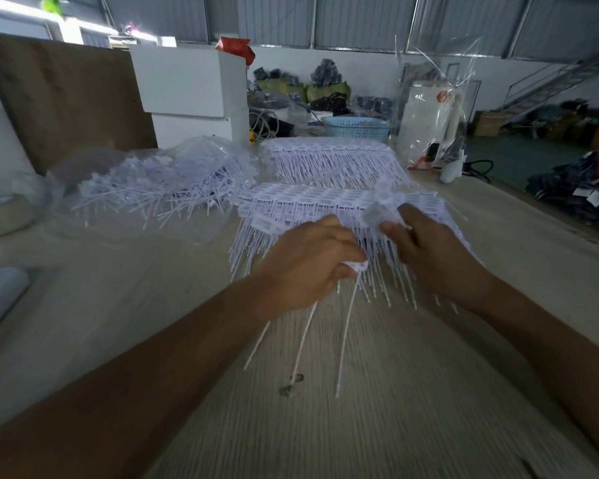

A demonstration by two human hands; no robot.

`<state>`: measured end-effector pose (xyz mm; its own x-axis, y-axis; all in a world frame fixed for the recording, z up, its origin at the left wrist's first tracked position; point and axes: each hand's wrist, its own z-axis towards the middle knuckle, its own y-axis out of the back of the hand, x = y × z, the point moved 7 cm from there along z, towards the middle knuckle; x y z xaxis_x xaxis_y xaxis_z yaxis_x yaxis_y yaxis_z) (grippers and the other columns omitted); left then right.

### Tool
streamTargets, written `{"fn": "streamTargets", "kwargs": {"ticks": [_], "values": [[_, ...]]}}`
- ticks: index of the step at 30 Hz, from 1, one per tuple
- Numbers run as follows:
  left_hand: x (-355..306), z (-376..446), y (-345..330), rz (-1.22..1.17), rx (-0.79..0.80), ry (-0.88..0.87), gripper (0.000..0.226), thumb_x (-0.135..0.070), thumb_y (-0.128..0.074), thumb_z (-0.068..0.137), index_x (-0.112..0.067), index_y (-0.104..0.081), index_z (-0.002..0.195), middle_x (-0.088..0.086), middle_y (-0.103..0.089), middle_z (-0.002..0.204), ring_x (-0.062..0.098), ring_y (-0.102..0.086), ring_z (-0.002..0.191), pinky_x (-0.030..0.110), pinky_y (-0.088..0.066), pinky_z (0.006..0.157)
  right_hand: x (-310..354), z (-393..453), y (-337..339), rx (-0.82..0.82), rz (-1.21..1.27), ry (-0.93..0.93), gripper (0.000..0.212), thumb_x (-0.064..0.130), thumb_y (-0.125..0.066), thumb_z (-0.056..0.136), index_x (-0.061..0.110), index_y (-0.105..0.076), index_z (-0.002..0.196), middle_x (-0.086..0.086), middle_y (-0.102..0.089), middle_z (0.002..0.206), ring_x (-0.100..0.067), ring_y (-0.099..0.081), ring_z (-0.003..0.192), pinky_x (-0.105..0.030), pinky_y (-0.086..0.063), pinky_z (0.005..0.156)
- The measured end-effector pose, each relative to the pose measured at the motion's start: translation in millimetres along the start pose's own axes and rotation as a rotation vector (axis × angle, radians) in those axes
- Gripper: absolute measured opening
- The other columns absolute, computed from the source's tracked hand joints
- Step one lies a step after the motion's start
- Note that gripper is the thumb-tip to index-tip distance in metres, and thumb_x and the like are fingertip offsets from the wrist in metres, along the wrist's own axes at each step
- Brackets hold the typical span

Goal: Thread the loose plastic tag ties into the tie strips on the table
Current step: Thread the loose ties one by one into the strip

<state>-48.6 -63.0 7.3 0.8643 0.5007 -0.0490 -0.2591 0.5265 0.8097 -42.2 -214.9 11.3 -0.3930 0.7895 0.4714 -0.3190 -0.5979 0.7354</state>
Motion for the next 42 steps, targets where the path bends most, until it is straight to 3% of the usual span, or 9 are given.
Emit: {"fn": "streamTargets", "kwargs": {"ticks": [3, 7, 10, 13, 18, 24, 33, 38, 42], "values": [[-2.3, 6.0, 1.9, -0.163, -0.036, 0.080, 0.019, -0.028, -0.072, 0.088, -0.018, -0.076, 0.104, -0.004, -0.071, 0.092, 0.017, -0.056, 0.090, 0.043, -0.050, 0.076, -6.4, 2.2, 15.5, -0.095, 0.204, -0.112, 0.035, 0.040, -0.046, 0.103, 0.008, -0.057, 0.092, 0.000, -0.058, 0.066, -0.013, -0.052, 0.054, -0.027, -0.042, 0.051], [16.9, 5.6, 18.8, -0.326, -0.245, 0.274, 0.025, -0.026, -0.084, 0.077, -0.018, -0.072, 0.097, -0.004, -0.071, 0.087, 0.008, -0.063, 0.083, 0.031, -0.052, 0.077, -4.4, -7.2, -7.8, 0.113, 0.605, -0.314, 0.044, 0.057, -0.056, 0.090, 0.017, -0.066, 0.077, 0.010, -0.043, 0.051, -0.006, -0.034, 0.044, -0.024, -0.027, 0.046], [11.0, 3.5, 18.8, -0.434, -0.260, 0.261, 0.019, -0.017, -0.083, 0.078, -0.011, -0.071, 0.091, -0.008, -0.074, 0.082, 0.002, -0.068, 0.079, 0.020, -0.052, 0.073, 8.1, -12.2, -21.4, 0.303, 0.690, -0.299, 0.043, 0.060, -0.063, 0.084, 0.026, -0.059, 0.057, 0.008, -0.032, 0.052, -0.007, -0.026, 0.044, -0.021, -0.023, 0.043], [7.7, 6.3, 18.9, -0.463, -0.241, 0.251, 0.014, -0.017, -0.078, 0.084, -0.013, -0.073, 0.096, -0.011, -0.074, 0.087, 0.001, -0.068, 0.084, 0.015, -0.051, 0.075, 7.0, -11.7, -19.6, 0.308, 0.747, -0.328, 0.039, 0.057, -0.066, 0.081, 0.024, -0.060, 0.060, 0.008, -0.027, 0.053, -0.008, -0.021, 0.044, -0.019, -0.022, 0.040], [17.9, 3.8, 16.9, -0.278, -0.129, 0.232, 0.030, -0.016, -0.069, 0.091, -0.017, -0.067, 0.122, -0.003, -0.071, 0.111, 0.010, -0.063, 0.100, 0.028, -0.049, 0.087, -6.1, -5.8, -13.7, 0.193, 0.763, -0.384, 0.038, 0.049, -0.064, 0.091, 0.017, -0.064, 0.070, 0.005, -0.027, 0.053, -0.010, -0.020, 0.044, -0.020, -0.021, 0.039], [23.6, 2.4, 11.7, -0.172, -0.135, 0.275, 0.024, -0.022, -0.062, 0.095, -0.016, -0.067, 0.118, 0.005, -0.071, 0.106, 0.023, -0.064, 0.098, 0.043, -0.053, 0.085, -1.5, -7.0, -13.9, 0.202, 0.772, -0.338, 0.039, 0.053, -0.063, 0.088, 0.020, -0.066, 0.069, 0.008, -0.028, 0.052, -0.008, -0.021, 0.042, -0.018, -0.022, 0.040], [20.9, 5.2, 18.6, -0.247, -0.203, 0.228, 0.015, -0.014, -0.062, 0.096, -0.010, -0.074, 0.105, 0.001, -0.075, 0.089, 0.008, -0.065, 0.077, 0.018, -0.046, 0.069, 6.3, -6.2, -6.5, 0.145, 0.652, -0.204, 0.035, 0.045, -0.059, 0.090, 0.018, -0.067, 0.069, 0.004, -0.036, 0.050, -0.010, -0.027, 0.044, -0.024, -0.022, 0.043], [21.8, 5.6, 15.1, -0.377, -0.158, 0.283, 0.018, 0.000, -0.059, 0.096, -0.001, -0.076, 0.091, 0.000, -0.072, 0.083, -0.015, -0.059, 0.069, 0.004, -0.041, 0.068, 18.3, -4.2, 8.2, 0.023, 0.304, -0.019, 0.040, 0.030, -0.063, 0.096, 0.018, -0.049, 0.060, 0.012, -0.036, 0.048, -0.002, -0.032, 0.041, -0.013, -0.025, 0.045], [24.9, 5.6, 18.0, -0.475, -0.214, 0.353, 0.013, -0.005, -0.063, 0.094, -0.008, -0.074, 0.101, -0.008, -0.070, 0.084, -0.012, -0.064, 0.074, 0.003, -0.045, 0.064, 7.4, -4.5, 2.7, 0.073, 0.551, -0.187, 0.041, 0.048, -0.060, 0.091, 0.011, -0.062, 0.071, 0.012, -0.042, 0.048, -0.003, -0.034, 0.041, -0.018, -0.029, 0.043]]}}
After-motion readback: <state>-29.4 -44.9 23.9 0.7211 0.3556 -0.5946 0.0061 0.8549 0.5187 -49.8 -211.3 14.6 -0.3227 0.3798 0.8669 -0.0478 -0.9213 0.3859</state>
